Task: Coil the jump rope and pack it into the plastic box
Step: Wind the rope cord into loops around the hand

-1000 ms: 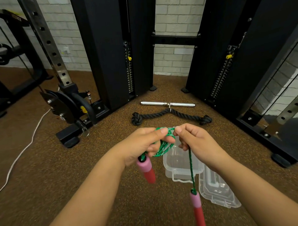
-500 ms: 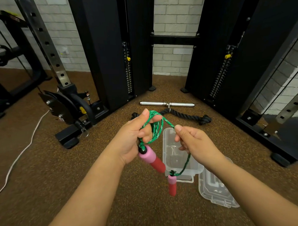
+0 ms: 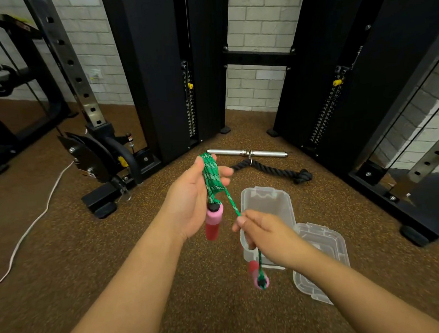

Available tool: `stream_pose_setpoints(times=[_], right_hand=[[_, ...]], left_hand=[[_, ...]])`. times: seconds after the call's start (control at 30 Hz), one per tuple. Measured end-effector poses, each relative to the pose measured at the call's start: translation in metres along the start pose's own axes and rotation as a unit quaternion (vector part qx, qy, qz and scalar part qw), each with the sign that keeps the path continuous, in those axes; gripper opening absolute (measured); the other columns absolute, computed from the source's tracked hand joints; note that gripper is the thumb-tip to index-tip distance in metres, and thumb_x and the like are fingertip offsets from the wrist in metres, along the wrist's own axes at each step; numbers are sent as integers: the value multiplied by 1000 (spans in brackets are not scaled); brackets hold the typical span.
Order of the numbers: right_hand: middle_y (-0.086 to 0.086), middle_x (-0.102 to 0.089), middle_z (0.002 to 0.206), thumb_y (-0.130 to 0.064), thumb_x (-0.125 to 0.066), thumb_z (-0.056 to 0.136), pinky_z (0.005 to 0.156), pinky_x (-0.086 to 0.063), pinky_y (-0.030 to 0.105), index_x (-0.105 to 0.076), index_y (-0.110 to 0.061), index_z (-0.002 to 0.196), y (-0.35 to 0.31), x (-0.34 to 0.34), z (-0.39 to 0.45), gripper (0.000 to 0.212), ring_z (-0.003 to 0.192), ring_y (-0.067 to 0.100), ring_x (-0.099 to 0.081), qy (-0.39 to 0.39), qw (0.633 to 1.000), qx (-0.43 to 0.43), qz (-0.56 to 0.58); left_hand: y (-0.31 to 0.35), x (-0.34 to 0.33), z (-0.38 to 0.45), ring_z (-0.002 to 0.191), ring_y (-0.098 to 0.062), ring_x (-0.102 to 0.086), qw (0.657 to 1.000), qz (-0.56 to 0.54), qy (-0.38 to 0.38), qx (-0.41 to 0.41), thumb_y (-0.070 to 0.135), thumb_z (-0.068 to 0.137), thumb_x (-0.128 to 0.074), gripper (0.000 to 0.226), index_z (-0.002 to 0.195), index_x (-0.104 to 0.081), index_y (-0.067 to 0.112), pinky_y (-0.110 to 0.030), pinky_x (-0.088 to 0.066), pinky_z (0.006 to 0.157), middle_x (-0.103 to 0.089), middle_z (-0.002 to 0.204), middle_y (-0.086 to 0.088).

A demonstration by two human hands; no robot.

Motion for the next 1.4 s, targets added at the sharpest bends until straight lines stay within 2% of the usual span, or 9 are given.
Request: stream_pose_setpoints(times=[0.13, 0.23, 0.33, 0.43, 0.63, 0.8, 1.07, 1.23, 1.4], right_hand=[[8, -60, 77, -31, -45, 95, 71, -52, 47, -61, -35, 100, -11, 0, -8, 17, 73, 32, -60, -86, 994, 38, -53], [-14, -57, 63, -24, -49, 95, 64, -49, 22, -65, -19, 104, -20, 16, -7, 19, 65, -2, -55, -91, 995, 43, -1], [-14, -57, 57, -31, -49, 94, 67, -50, 34, -69, -24, 88, -20, 38, -2, 22, 61, 5, -54, -13, 998, 52, 18], [3, -59, 64, -35, -52, 92, 64, -47, 35, -68, -24, 80, -17, 47, 1, 23, 58, 10, -53, 50, 997, 55, 19], [9, -50, 64, -36, -60, 84, 50, -43, 14, -62, -1, 84, -15, 53, 3, 35, 58, 17, -47, 139, 984, 51, 97], [-15, -50, 48, -27, -49, 95, 47, -40, 10, -69, -22, 93, -17, 38, 4, 21, 47, -4, -46, 132, 983, 43, 118], [-4, -38, 58, -56, -30, 90, 67, -40, 32, -42, -16, 65, -26, 22, -7, 49, 55, 9, -37, 38, 989, 22, 142], [-6, -42, 57, -33, -40, 97, 64, -41, 31, -54, -25, 61, -22, 20, -2, 39, 53, 6, -41, 32, 987, 25, 157], [-4, -54, 67, -19, -44, 98, 49, -40, 14, -66, -31, 87, -16, 17, 2, 27, 59, 6, -50, 34, 993, 4, 116]], left_hand=[[-12, 3, -2, 112, -16, -55, 956, 293, 20, 13, 58, 96, -17, 59, 94, -73, 40, -35, -42, 90, -65, 117, 1], [-17, 2, -8, 105, -14, -48, 904, 426, 16, 44, 68, 90, -11, 65, 98, -68, 37, -31, -48, 76, -55, 110, 1], [-19, 1, -13, 88, -14, -52, 875, 473, -30, 103, 81, 79, -4, 84, 95, -65, 26, -30, -50, 71, -54, 109, -7], [-18, 0, -7, 65, -21, -49, 891, 429, -106, 107, 93, 68, -7, 102, 78, -63, 7, -40, -48, 79, -58, 74, -12], [-13, -5, -9, 51, -11, -36, 939, 258, -195, 115, 52, 90, -45, 54, 103, -71, 6, -27, -35, 63, -41, 49, 5], [-9, -6, -9, 47, -10, -33, 969, 142, -172, 109, 44, 87, -48, 45, 90, -72, 6, -24, -33, 57, -34, 45, 5], [-6, -8, -6, 43, -10, -33, 984, -24, -139, 110, 39, 93, -44, 38, 77, -65, 11, -22, -29, 51, -34, 41, 8], [-6, -2, -2, 45, -10, -37, 982, -104, -112, 110, 40, 92, -46, 37, 83, -67, 10, -21, -36, 51, -36, 43, 8], [-6, -1, 0, 50, -8, -33, 985, -131, -53, 100, 40, 93, -45, 42, 92, -71, 7, -20, -31, 55, -38, 46, 7]])
Point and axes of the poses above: each hand's wrist, its own z-axis towards the middle knuckle, its own x-axis out of the back of the hand, y = z × x, the point moved 1 cm from there along z, towards the middle knuckle
